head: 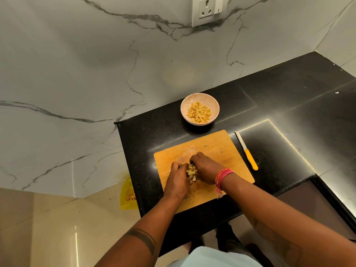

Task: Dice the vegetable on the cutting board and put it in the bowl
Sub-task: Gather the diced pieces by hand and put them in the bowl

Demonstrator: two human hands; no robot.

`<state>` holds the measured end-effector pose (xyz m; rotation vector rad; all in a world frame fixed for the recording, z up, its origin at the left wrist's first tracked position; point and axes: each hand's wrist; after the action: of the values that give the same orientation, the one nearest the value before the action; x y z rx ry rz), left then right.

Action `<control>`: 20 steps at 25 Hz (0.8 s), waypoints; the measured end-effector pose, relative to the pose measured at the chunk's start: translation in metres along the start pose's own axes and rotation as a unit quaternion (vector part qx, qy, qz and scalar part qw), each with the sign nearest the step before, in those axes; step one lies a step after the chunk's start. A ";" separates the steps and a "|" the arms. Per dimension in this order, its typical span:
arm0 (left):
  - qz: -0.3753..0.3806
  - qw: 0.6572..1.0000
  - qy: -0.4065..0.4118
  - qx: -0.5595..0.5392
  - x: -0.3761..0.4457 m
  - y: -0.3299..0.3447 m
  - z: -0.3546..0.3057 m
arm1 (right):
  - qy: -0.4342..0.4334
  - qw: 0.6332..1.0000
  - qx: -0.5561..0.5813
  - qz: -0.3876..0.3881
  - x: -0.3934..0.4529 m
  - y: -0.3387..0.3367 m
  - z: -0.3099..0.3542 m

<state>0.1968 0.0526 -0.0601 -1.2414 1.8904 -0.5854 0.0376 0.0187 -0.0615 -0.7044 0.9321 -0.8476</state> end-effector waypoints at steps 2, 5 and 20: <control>0.000 1.000 -0.005 -0.016 -0.004 0.000 -0.002 | -0.011 1.000 -0.001 0.005 -0.002 -0.001 -0.003; 0.023 1.000 -0.009 -0.003 -0.011 0.001 -0.002 | -0.040 0.998 -0.042 0.024 -0.008 -0.002 -0.009; -0.056 0.991 -0.093 -0.075 0.002 0.002 -0.016 | 0.043 0.997 0.064 -0.010 0.000 -0.004 0.012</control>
<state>0.1820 0.0515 -0.0527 -1.4548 1.7420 -0.3763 0.0473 0.0184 -0.0531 -0.5717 0.9399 -0.9532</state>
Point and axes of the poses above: each hand's wrist, its own x-axis towards the middle knuckle, its own y-axis out of the palm, z = x × y
